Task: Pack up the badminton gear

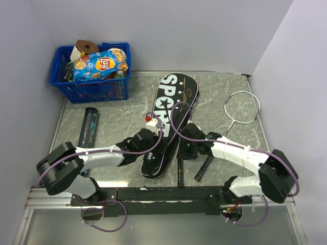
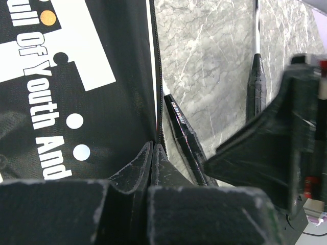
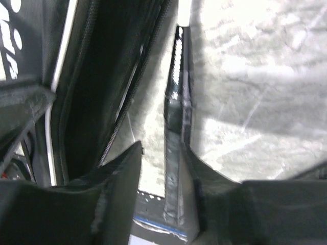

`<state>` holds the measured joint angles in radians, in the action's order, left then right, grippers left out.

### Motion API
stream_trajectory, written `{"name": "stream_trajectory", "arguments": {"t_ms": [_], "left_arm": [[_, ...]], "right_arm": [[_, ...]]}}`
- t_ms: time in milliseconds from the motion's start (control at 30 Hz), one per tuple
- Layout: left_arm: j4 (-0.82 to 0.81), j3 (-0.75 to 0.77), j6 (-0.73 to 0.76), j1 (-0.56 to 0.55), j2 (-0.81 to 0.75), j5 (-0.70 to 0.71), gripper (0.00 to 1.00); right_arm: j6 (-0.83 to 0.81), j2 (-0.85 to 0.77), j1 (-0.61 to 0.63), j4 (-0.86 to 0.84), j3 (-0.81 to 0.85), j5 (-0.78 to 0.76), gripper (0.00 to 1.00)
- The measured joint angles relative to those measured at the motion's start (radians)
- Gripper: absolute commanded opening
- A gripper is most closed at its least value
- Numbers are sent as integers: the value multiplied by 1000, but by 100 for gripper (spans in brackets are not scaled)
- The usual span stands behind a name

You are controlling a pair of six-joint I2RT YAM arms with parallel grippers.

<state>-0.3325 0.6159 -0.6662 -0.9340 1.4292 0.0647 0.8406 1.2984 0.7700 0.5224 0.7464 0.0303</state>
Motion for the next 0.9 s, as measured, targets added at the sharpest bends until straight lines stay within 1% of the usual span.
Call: {"name": "stream_trajectory", "arguments": {"t_ms": [100, 267, 433, 567, 667, 700, 800, 867, 900], "left_arm": [[0, 0, 0, 0, 0, 0, 1], [0, 0, 0, 0, 0, 0, 1], [0, 0, 0, 0, -6, 0, 1], [0, -2, 0, 0, -23, 0, 1], [0, -8, 0, 0, -34, 0, 1], [-1, -10, 0, 0, -36, 0, 1], [-2, -16, 0, 0, -41, 0, 1], [-5, -24, -1, 0, -43, 0, 1], [-5, -29, -2, 0, -43, 0, 1]], "right_arm": [[9, -50, 12, 8, -37, 0, 50], [35, -59, 47, 15, -87, 3, 50], [63, -42, 65, 2, -119, 10, 50], [80, 6, 79, -44, -119, 24, 50], [89, 45, 85, -75, -118, 43, 33], [93, 50, 86, -88, -119, 46, 20], [100, 57, 89, -118, -125, 59, 3], [106, 58, 91, -126, -125, 61, 0], [109, 58, 92, -124, -125, 61, 0]]}}
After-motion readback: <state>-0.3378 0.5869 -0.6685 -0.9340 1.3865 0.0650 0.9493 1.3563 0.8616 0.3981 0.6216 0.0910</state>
